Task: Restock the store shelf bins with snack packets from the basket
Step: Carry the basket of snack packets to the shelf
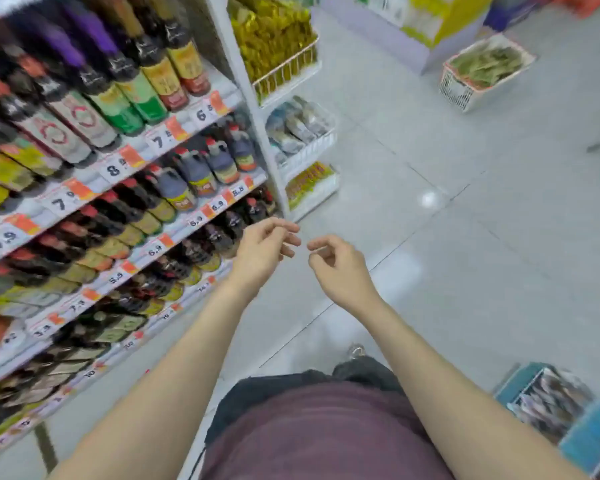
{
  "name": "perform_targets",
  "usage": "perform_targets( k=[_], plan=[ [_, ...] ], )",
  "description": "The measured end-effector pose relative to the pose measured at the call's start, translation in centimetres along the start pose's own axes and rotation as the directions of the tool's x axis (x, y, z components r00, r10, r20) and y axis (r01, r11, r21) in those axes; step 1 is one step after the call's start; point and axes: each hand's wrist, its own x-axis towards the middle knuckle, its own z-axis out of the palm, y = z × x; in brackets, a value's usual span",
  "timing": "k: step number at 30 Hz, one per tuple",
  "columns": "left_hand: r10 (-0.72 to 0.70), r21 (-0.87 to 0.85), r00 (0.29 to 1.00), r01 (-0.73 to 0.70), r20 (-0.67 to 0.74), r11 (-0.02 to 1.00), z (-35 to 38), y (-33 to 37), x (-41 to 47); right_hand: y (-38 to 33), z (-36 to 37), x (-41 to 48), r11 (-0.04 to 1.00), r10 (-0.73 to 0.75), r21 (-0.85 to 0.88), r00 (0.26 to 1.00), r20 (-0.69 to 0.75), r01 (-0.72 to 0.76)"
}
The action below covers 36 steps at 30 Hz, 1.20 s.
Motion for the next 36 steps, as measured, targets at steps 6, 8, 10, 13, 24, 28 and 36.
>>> perform_targets(
  k=[6,8,10,13,24,28,36],
  plan=[
    [0.019,0.249,0.978,-0.072,0.207,0.966,12.0,5.2,7.3,3.6,-12.1,5.9,0.994,0.100,0.043,0.994,-0.033,-0.099],
    [0.038,0.336,0.965,-0.128,0.260,0.933,15.6,6.5,10.3,4.6,-15.8,8.5,0.987,0.148,0.078,0.986,-0.080,-0.141],
    [0.041,0.375,0.947,-0.166,0.319,0.912,18.8,7.8,13.6,5.6,-19.0,11.7,0.977,0.194,0.113,0.972,-0.130,-0.180],
    [0.037,0.372,0.920,-0.194,0.389,0.908,22.9,9.8,19.8,6.1,-23.7,17.8,0.970,0.228,0.126,0.958,-0.171,-0.208],
    [0.050,0.354,0.853,-0.269,0.520,0.896,38.3,26.4,48.7,0.7,-42.8,44.3,0.976,0.215,0.117,0.914,-0.343,-0.185],
    [0.062,0.368,0.821,-0.321,0.568,0.872,45.8,32.6,56.7,-0.1,-50.8,51.7,0.965,0.245,0.194,0.877,-0.414,-0.178],
    [0.120,0.415,0.798,-0.428,0.590,0.803,63.9,41.7,73.2,2.6,-66.2,68.9,0.950,0.266,0.271,0.855,-0.446,-0.154]
  ],
)
